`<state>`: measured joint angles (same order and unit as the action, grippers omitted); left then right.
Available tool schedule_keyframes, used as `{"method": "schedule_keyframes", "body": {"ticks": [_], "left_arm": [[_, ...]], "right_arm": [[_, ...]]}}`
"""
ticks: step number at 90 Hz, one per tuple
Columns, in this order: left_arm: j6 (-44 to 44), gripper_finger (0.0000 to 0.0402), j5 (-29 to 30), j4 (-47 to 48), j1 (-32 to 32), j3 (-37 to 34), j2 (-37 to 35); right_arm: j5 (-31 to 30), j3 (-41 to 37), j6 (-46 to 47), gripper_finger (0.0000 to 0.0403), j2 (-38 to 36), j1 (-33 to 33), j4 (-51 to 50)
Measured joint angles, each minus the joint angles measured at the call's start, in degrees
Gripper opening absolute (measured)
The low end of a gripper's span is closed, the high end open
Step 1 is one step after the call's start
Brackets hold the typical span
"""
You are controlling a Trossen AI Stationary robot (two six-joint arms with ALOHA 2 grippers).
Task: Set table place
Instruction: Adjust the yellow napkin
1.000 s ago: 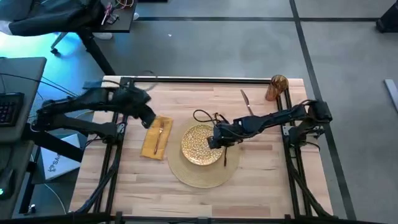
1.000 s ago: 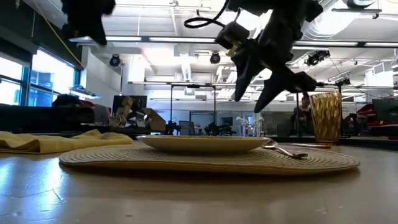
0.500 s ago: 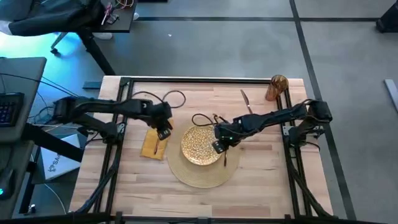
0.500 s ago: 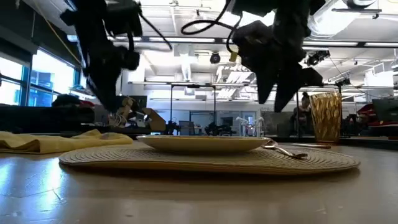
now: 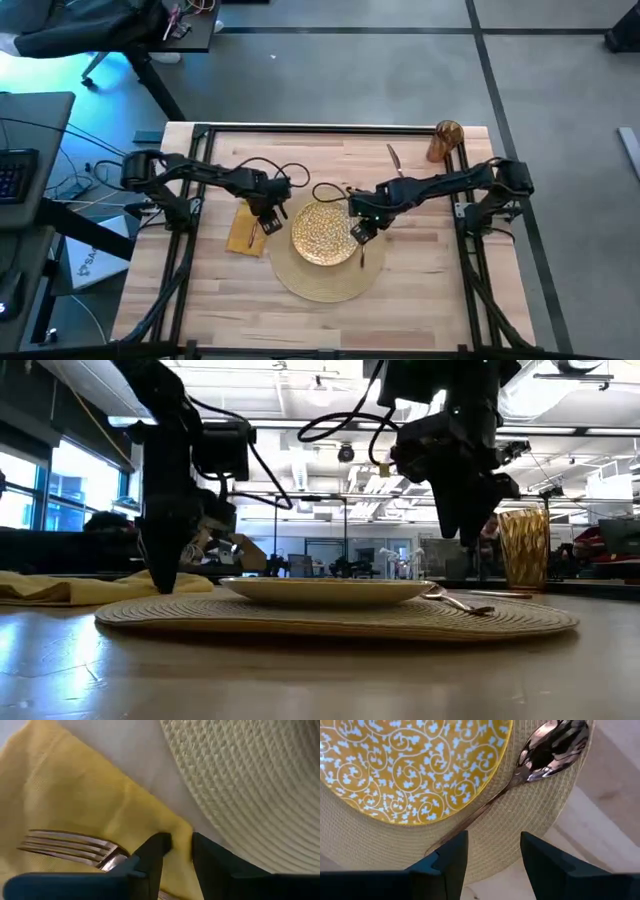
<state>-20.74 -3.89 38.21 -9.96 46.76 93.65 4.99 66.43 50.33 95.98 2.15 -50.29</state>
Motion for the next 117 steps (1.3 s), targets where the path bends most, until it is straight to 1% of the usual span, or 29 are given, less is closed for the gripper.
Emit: {"method": "schedule_keyframes", "body": {"ticks": [12, 17, 26, 38, 50, 61, 72, 86, 93, 100, 117], "left_arm": [[0.0, 0.0018, -0.3, 0.2, 0.0, -0.1, -1.1], [-0.5, 0.0007, -0.8, 0.7, 0.0, -0.3, -2.2], [-3.2, 0.0004, -3.1, 2.6, 0.0, -0.5, -4.4], [-7.4, 0.0001, -6.2, 2.5, 0.0, -0.4, -7.5], [-12.1, 0.0, -8.2, -1.2, 0.1, -0.4, -9.4], [-15.7, 0.0, -9.6, -6.6, 0.6, -0.4, -8.9], [-18.0, 0.0, -10.7, -12.0, 0.8, -0.4, -6.7], [-19.2, 0.0, -10.7, -13.6, 1.0, -0.3, -3.1], [-19.6, 0.0005, -10.6, -13.7, 1.0, -0.3, -2.1], [-19.2, 0.0021, -10.7, -14.1, 1.0, -0.3, -2.1], [-19.6, 0.0094, -12.7, -16.0, 0.8, -0.3, -4.4]], "right_arm": [[0.0, 0.0, 0.1, 0.0165, 0.0, 0.0, 0.0], [-0.2, 0.0, 0.2, 0.0165, -0.1, 0.0, 0.0], [-0.4, 0.0, 0.7, 0.0165, -0.1, 0.0, 0.3], [-0.5, 0.0, 1.2, 0.0165, -0.1, 0.0, 1.2], [-0.7, 0.0, 1.7, 0.0165, -0.1, 0.0, 2.4], [-0.7, -0.1, 2.1, 0.0165, -0.1, 0.0, 3.1], [-0.7, -0.1, 2.2, 0.0165, -0.1, 0.0, 3.5], [-0.4, -0.1, 2.3, 0.0165, -0.1, 0.0, 3.4], [0.0, -0.1, 2.3, 0.0165, -0.1, 0.0, 3.4], [0.3, -0.1, 2.3, 0.0165, -0.1, 0.0, 3.4], [1.4, -0.1, 2.2, 0.0165, -0.1, 0.0, 3.3]]}}
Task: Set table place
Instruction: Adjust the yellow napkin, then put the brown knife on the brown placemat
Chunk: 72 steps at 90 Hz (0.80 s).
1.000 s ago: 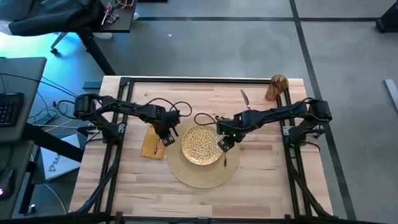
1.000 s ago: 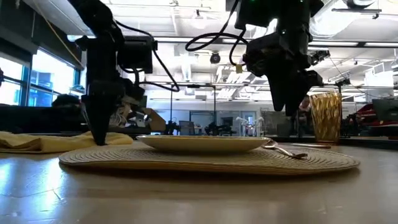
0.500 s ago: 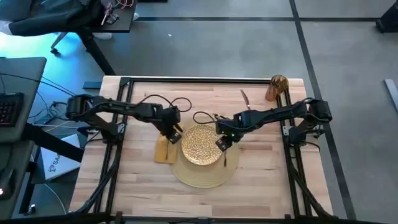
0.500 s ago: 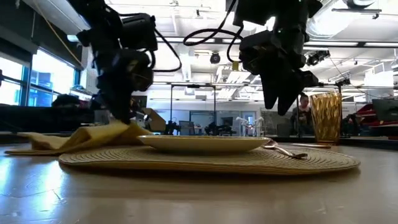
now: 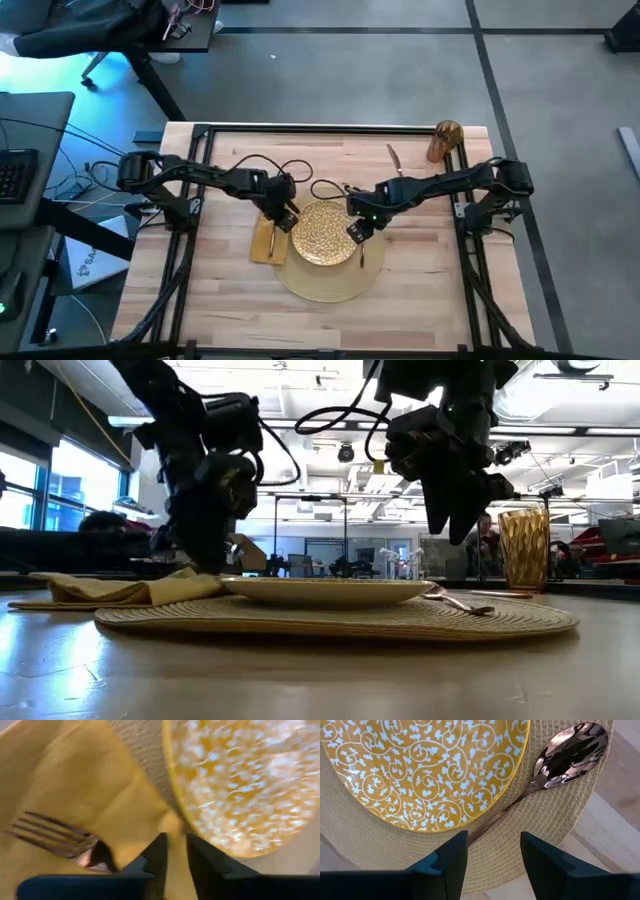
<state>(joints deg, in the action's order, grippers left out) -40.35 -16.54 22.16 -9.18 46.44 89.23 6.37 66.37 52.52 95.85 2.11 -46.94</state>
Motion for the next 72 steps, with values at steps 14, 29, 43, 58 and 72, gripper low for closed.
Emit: {"method": "schedule_keyframes", "body": {"ticks": [14, 29, 43, 58, 72], "left_arm": [[-1.2, 0.0141, -2.1, -0.1, -1.1, 0.0, -4.0], [-3.2, 0.0151, -2.0, -1.1, -2.6, 0.0, -12.0], [-3.6, 0.0148, 3.0, -3.4, -3.3, 0.0, -19.8], [-3.6, 0.0147, 12.5, -3.2, -3.8, 0.1, -24.4], [-5.2, 0.0147, 13.0, -3.1, -4.4, 0.1, -25.4]], "right_arm": [[-1.1, 0.0, 0.2, 0.0165, -3.1, -0.7, -0.5], [-6.0, 0.0, 0.5, 0.0165, -12.1, -5.4, -0.9], [-9.4, 0.1, -2.4, 0.0165, -16.8, -17.3, -8.5], [-7.0, -4.2, -16.0, 0.0165, -16.3, -29.4, -8.7], [-14.1, -12.6, -18.9, 0.0165, -20.0, -30.0, -0.5]]}}
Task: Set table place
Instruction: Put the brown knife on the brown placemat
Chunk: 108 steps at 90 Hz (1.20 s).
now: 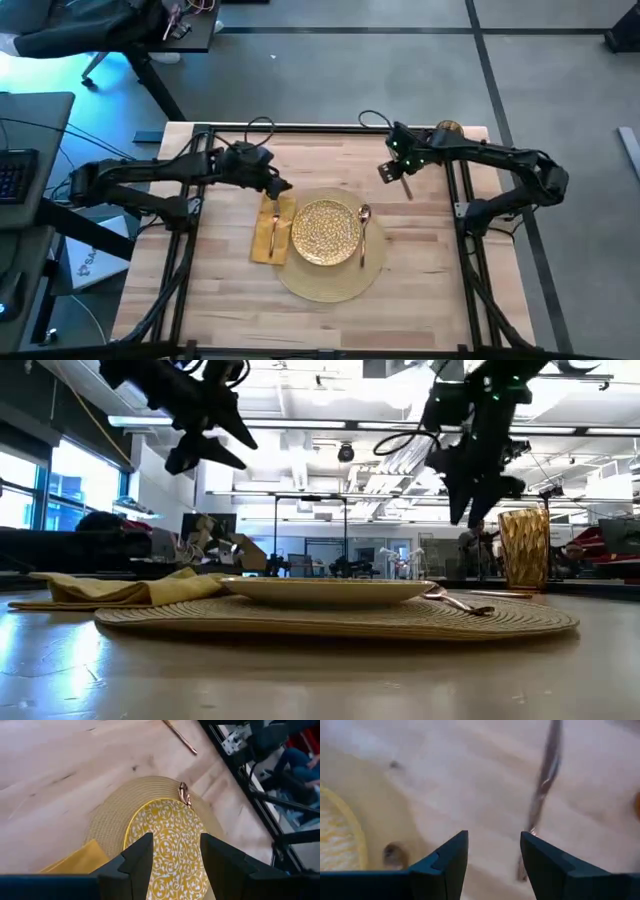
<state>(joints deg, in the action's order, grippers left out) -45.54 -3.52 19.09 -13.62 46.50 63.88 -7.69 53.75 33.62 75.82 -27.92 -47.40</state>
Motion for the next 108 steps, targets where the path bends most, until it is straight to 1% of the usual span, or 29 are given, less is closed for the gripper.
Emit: {"method": "schedule_keyframes", "body": {"ticks": [10, 24, 30, 37, 49, 59, 64, 70, 84, 92, 108], "left_arm": [[-0.7, 0.0147, -0.2, 0.0, 0.0, 0.0, -0.1], [-1.2, 0.0147, -0.4, 0.0, 0.0, 0.0, -0.1], [-1.5, 0.0147, -0.7, 0.1, 0.0, 0.0, -0.1], [-2.4, 0.0147, -1.1, 0.1, 0.0, 0.0, -0.1], [-4.7, 0.0147, -1.4, 0.1, 0.3, 0.0, -0.1], [-6.6, 0.0147, -1.4, 0.1, 0.3, 0.0, -0.1], [-7.1, 0.0147, -1.4, 0.1, 0.3, 0.0, -0.1], [-8.0, 0.0147, -1.4, 0.1, 0.3, 0.0, -0.1], [-8.5, 0.0147, -1.3, 0.1, 0.3, 0.0, -0.1], [-9.6, 0.0147, -1.0, 0.1, 0.3, 0.0, -0.1], [-10.6, 0.0147, -0.6, 0.1, 0.3, 0.0, -0.1]], "right_arm": [[-3.4, -8.0, 4.3, 0.0165, -4.5, 2.2, 7.6], [-4.2, -20.4, 9.5, 0.0165, -9.5, 3.8, 18.4], [-5.0, -24.9, 9.6, 0.0165, -10.9, 4.0, 22.7], [-6.3, -28.8, 7.7, 0.0165, -12.5, 4.0, 28.3], [-9.8, -32.6, 2.5, 0.0166, -14.0, 4.0, 34.6], [-14.6, -34.2, 1.2, 0.0172, -14.0, 4.0, 36.2], [-15.4, -35.6, 0.5, 0.0176, -13.9, 4.0, 38.1], [-15.1, -37.7, -0.1, 0.018, -13.9, 4.0, 41.1], [-11.5, -43.0, 2.2, 0.0183, -13.9, 4.0, 45.7], [-10.0, -46.0, 0.9, 0.0178, -14.0, 4.0, 50.4], [-10.9, -49.5, 0.5, 0.0159, -14.1, 4.5, 52.8]]}}
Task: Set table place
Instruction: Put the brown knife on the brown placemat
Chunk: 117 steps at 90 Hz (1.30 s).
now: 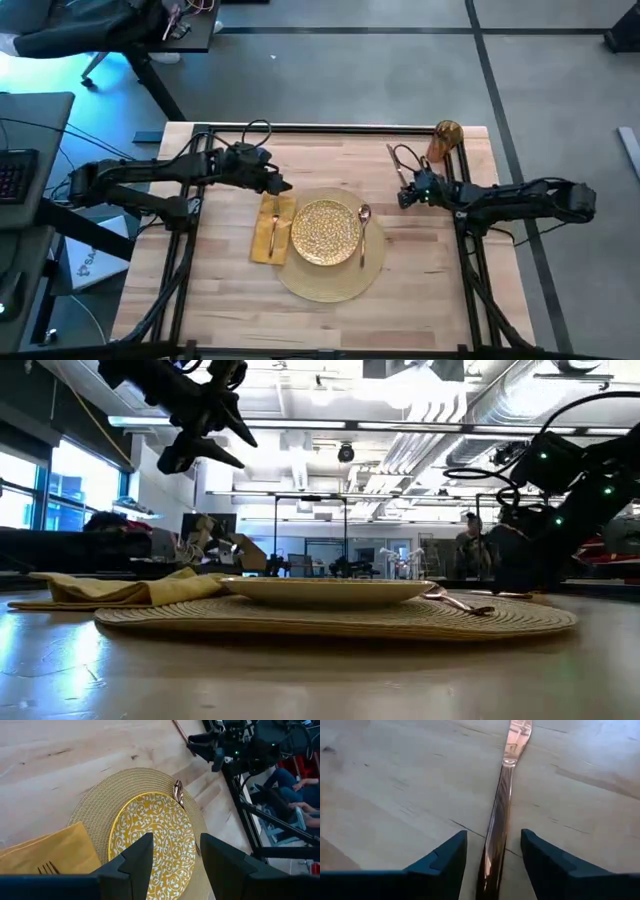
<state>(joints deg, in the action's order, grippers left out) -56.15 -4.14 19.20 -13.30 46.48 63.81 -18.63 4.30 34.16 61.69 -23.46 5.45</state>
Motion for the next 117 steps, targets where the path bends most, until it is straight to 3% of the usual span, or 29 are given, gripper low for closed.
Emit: {"method": "schedule_keyframes", "body": {"ticks": [14, 33, 50, 65, 92, 117], "left_arm": [[-0.9, 0.0147, 0.0, 0.0, 0.0, 0.0, 0.0], [-2.1, 0.0147, -0.1, 0.0, 0.0, 0.0, 0.0], [-2.2, 0.0147, -0.3, 0.0, 0.0, 0.0, 0.0], [-1.4, 0.0147, -1.6, 0.0, 0.0, 0.0, 0.0], [0.8, 0.0147, -3.9, 0.0, 0.0, 0.0, 0.0], [1.4, 0.0147, -4.3, 0.0, 0.0, 0.0, 0.0]], "right_arm": [[-2.5, -0.9, 0.6, 0.0118, 1.0, 1.5, 0.4], [-4.1, -0.8, 2.7, 0.0024, 3.4, 1.9, 2.0], [-2.8, -0.7, 6.5, 0.0021, 2.0, 1.8, 1.6], [4.3, -0.8, 12.3, 0.0005, -2.2, 1.8, 2.9], [6.2, -0.5, 14.5, 0.0004, -5.5, 1.8, 1.5], [4.0, 7.0, 11.3, 0.0002, -5.6, 5.0, -4.7]]}}
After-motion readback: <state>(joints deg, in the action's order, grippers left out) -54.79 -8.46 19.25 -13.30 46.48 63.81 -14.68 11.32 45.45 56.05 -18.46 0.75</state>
